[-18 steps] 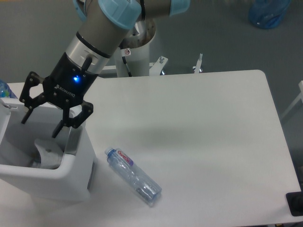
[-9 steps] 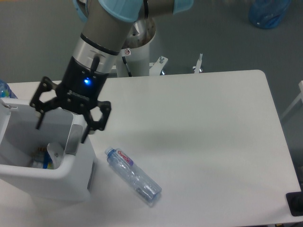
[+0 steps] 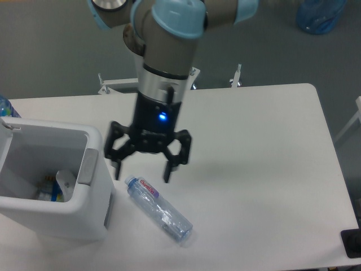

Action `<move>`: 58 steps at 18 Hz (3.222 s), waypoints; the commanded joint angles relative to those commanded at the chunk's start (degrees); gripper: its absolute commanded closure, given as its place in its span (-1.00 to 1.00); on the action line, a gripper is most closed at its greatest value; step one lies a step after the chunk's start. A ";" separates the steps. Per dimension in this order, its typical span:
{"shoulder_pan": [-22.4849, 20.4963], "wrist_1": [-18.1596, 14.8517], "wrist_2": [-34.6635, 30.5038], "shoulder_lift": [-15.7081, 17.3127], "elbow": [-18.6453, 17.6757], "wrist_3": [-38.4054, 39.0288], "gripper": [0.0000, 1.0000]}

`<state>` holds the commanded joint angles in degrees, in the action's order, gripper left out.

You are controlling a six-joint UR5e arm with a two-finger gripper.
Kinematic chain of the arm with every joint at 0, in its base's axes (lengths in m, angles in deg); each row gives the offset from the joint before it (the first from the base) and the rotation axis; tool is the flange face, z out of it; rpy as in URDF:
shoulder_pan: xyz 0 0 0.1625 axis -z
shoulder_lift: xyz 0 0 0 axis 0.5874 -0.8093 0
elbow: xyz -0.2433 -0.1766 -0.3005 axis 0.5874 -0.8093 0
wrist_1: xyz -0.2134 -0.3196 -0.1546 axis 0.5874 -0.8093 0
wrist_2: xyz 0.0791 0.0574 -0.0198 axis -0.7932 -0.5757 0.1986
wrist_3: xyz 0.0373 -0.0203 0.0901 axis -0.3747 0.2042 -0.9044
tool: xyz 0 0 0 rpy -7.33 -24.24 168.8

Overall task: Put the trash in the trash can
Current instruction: 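Move the open gripper over the clear water bottle's cap end, then lower the gripper and close it around the water bottle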

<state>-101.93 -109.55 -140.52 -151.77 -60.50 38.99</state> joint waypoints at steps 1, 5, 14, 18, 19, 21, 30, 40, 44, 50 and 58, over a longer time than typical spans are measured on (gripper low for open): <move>-0.09 -0.09 -2.90 -0.53 0.00 0.09 -1.00; -0.09 -0.17 -7.66 -3.78 -0.09 1.05 -1.00; 0.26 0.00 -13.13 -14.32 2.10 6.77 -1.00; 0.79 0.00 -13.13 -18.54 4.13 8.35 -1.00; 1.49 0.00 -13.13 -18.99 4.30 8.61 -1.00; 1.67 0.00 -13.13 -20.04 5.09 9.84 -1.00; 3.95 0.00 -13.57 -23.29 5.63 10.19 -1.00; 5.54 0.00 -16.29 -24.44 3.69 10.20 -1.00; 5.54 0.09 -16.38 -24.88 3.52 10.20 -1.00; 5.71 0.09 -18.58 -25.93 3.43 10.28 -0.93; 6.24 0.00 -18.49 -25.85 3.51 10.63 -0.55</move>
<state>-95.69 -109.55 -159.00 -177.62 -56.99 49.62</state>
